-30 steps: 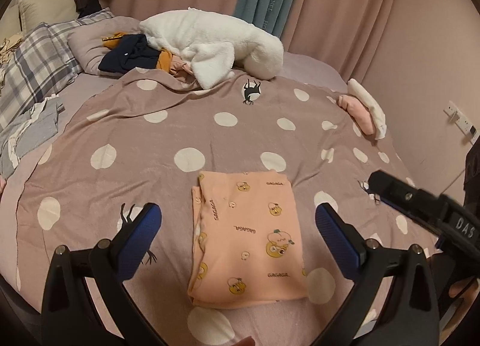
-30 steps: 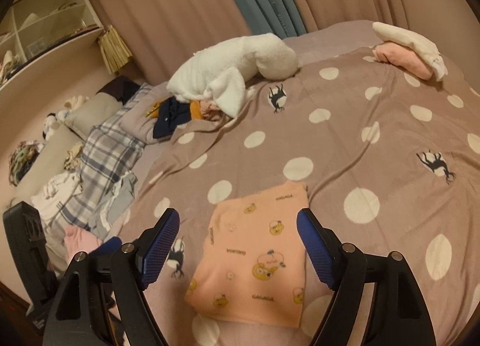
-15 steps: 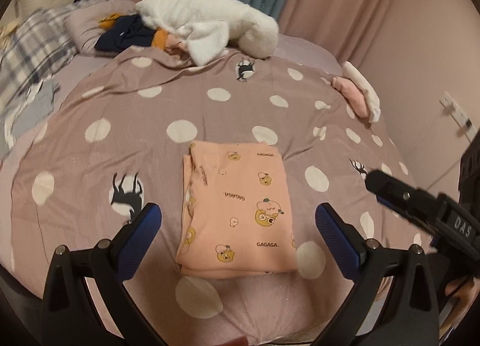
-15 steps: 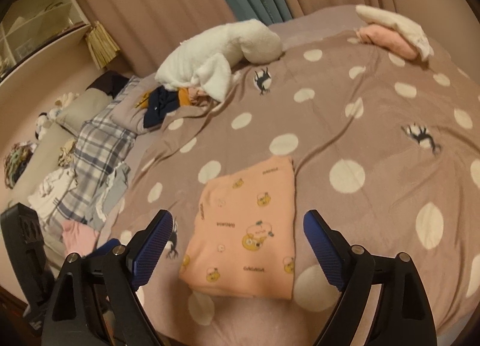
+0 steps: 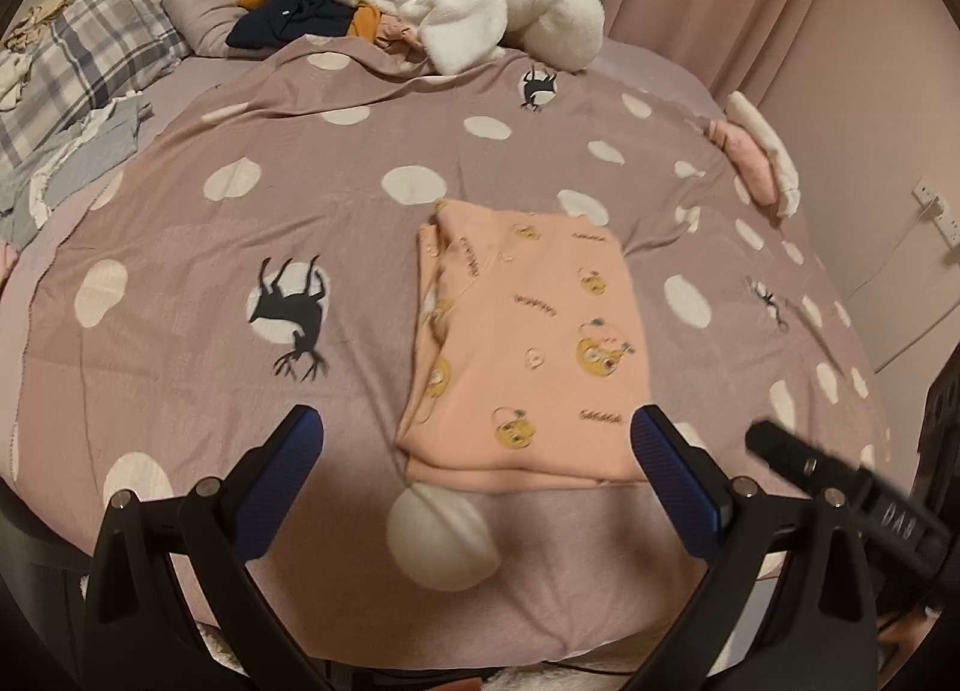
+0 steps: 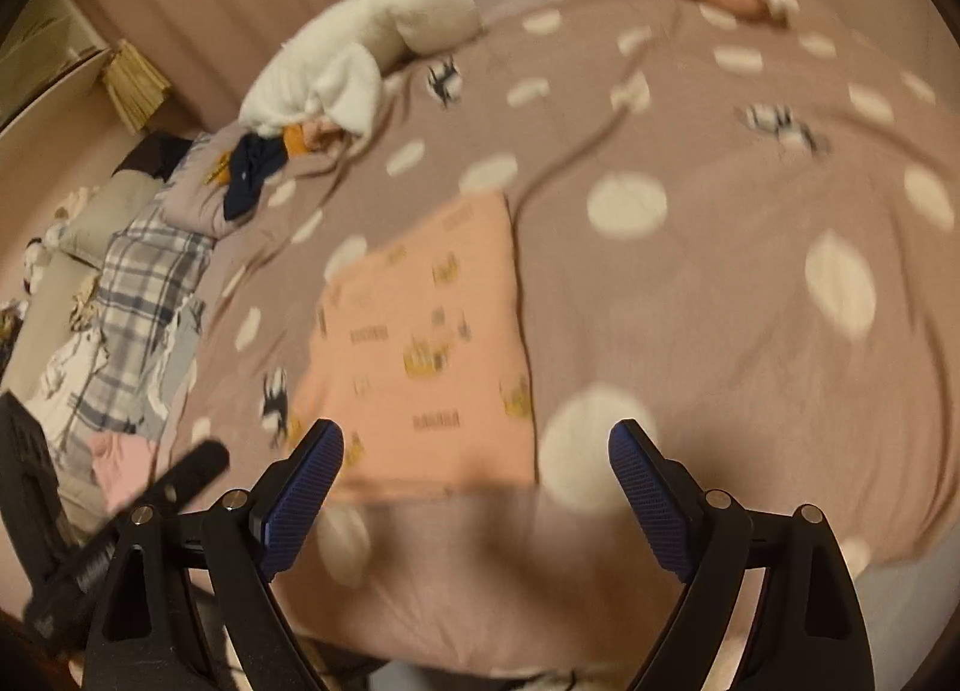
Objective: Fold small clothes
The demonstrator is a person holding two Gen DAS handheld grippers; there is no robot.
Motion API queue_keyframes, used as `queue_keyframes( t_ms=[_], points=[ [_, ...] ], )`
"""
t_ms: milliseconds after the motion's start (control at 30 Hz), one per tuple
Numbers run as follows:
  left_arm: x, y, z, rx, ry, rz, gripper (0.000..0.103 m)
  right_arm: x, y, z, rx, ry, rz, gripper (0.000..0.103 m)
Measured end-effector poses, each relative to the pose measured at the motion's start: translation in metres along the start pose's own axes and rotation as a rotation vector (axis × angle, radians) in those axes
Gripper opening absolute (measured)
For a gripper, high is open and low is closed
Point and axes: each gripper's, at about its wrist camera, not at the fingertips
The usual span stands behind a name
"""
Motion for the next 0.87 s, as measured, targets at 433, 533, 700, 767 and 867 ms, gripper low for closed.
queue_keyframes(
  t_ms=[433, 533, 700, 767, 867],
  points=[
    [0.015, 0.014, 0.003, 0.041, 0.016, -0.044, 0.102, 0.016, 0.009, 0.012, 0.046, 0.069, -0.052, 0.090],
    [0.017, 0.018, 0.003, 0.053, 0.009, -0.055, 0.102, 0.021, 0.004, 0.017, 0.035, 0.079, -0.029, 0.090],
    [0.019, 0.024, 0.002, 0.010, -0.023, -0.081, 0.103, 0.027, 0.002, 0.027, 0.067, 0.112, -0.028, 0.090],
    [0.020, 0.025, 0.004, 0.023, -0.016, -0.083, 0.103, 0.027, 0.004, 0.032, 0.072, 0.127, -0.041, 0.090],
    [0.019, 0.023, 0.010, 0.050, 0.023, -0.079, 0.103, 0.028, 0.004, 0.036, 0.068, 0.143, -0.039, 0.090]
  ],
)
Point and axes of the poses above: each gripper's, at about its wrist camera, not at the fingertips, and y roughly against the way its jaws point, z to its left, x to its underside, and after that the axes turned 1 degree about z, right-handed
